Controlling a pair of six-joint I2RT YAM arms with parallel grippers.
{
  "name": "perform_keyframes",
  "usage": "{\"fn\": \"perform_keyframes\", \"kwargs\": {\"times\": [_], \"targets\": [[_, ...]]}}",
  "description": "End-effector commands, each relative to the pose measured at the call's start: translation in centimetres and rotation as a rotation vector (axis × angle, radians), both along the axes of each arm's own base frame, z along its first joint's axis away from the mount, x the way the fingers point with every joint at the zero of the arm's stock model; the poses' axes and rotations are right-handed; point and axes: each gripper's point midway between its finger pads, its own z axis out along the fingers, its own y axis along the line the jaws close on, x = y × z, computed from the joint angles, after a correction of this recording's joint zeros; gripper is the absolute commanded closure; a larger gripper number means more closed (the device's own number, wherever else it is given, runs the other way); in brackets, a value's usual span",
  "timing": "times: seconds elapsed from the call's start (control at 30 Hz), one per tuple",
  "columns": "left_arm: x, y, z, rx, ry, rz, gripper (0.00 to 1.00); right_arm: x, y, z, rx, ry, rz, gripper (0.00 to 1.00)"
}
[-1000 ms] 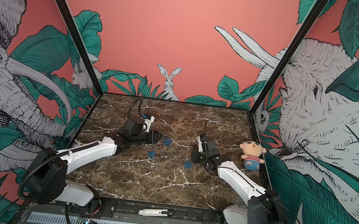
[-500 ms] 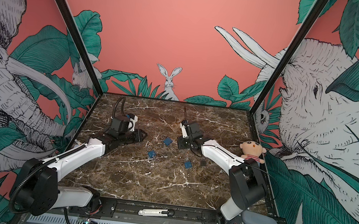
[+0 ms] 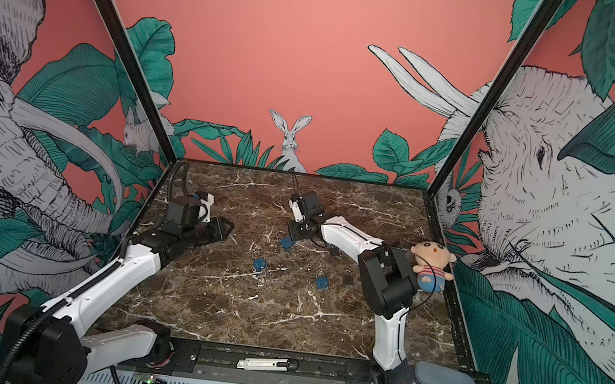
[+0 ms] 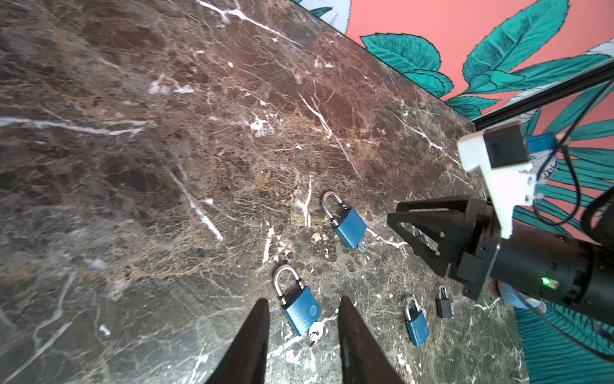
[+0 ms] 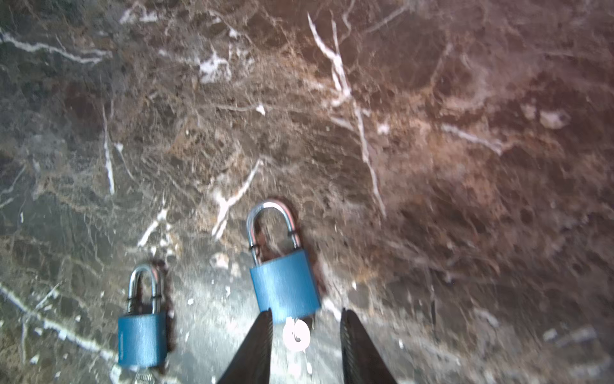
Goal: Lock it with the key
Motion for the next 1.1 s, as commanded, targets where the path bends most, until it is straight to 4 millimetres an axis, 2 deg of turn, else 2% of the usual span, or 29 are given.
{"fn": "perform_keyframes", "kwargs": {"times": [0.0, 0.37, 0.6, 1.07], "targets": [[-0.8, 0.9, -0.9, 0.025, 0.036, 0.005, 0.63, 0.0, 0.4, -0.5, -0.054, -0.007, 0.037, 0.62], [-0.5, 1.1, -1.8, 0.011, 0.053, 0.006, 0.63, -0.6, 1.6, -3.3, -0.185, -0.024, 0.114, 0.50], [-0.3, 1.2, -2.4, 0.003, 0.059, 0.016, 0.63, -1.0, 1.6, -4.9, -0.290, -0.038, 0.165, 0.48], [-0.2, 1.3, -3.0, -0.005, 0.072, 0.017, 0.63, -1.8, 1.9, -6.8, -0.349, -0.015, 0.201, 0.48]]}}
